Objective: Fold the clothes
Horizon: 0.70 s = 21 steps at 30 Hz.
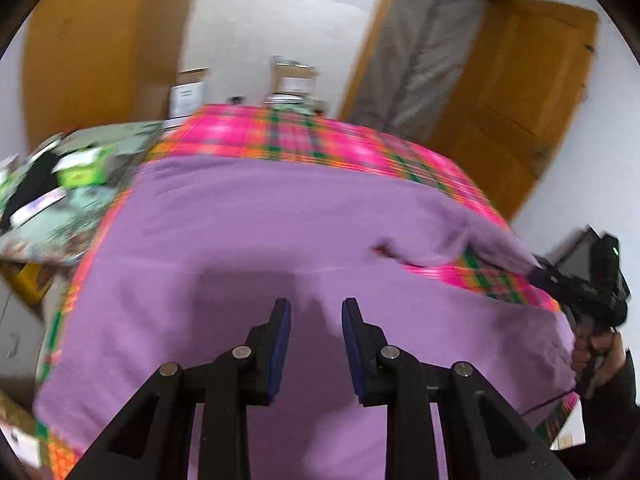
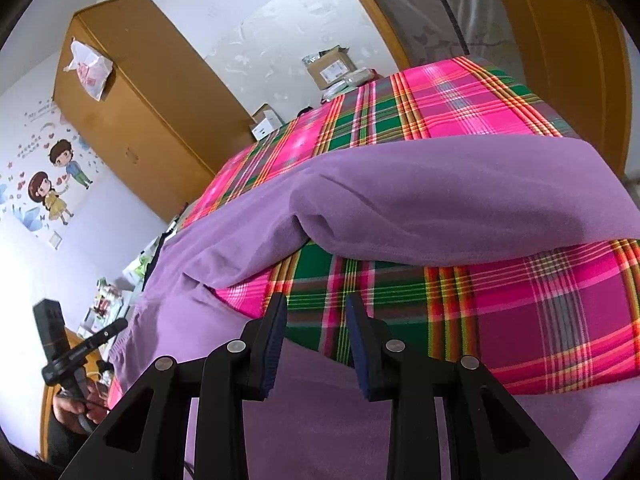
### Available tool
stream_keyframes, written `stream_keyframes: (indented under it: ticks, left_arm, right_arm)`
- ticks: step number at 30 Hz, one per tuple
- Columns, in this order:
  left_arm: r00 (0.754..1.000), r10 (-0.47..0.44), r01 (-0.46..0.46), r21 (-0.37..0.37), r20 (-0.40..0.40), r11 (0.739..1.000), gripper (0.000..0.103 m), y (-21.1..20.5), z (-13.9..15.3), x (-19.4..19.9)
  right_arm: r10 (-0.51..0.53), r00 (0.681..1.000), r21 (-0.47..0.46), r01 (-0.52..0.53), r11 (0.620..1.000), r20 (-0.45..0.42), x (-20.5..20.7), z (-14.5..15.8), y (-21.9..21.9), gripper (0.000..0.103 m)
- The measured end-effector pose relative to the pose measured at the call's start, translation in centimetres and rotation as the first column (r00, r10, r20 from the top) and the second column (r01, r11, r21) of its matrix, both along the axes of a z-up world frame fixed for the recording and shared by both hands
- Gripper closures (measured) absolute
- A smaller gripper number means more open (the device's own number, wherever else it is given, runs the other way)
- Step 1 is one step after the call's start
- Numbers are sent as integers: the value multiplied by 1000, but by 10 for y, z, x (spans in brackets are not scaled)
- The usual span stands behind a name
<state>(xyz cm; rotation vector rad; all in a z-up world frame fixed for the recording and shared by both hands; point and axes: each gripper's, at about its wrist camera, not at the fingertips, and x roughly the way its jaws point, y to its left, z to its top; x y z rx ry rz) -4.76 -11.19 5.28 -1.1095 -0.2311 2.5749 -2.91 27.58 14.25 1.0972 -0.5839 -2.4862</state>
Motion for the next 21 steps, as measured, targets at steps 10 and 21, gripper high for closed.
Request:
stream_keyframes:
  ticks: [10,21]
  left_arm:
    - [993,-113,115,-50,41,992,76,66,-26,-14]
    - [992,-118,120,-68,35,990,76,82,-25,-23]
  right_arm:
    - [-137,991,87,136,987,-1,-9,11,50,69]
    - [-71,997,375,72,924,-15,-91,14,112,63]
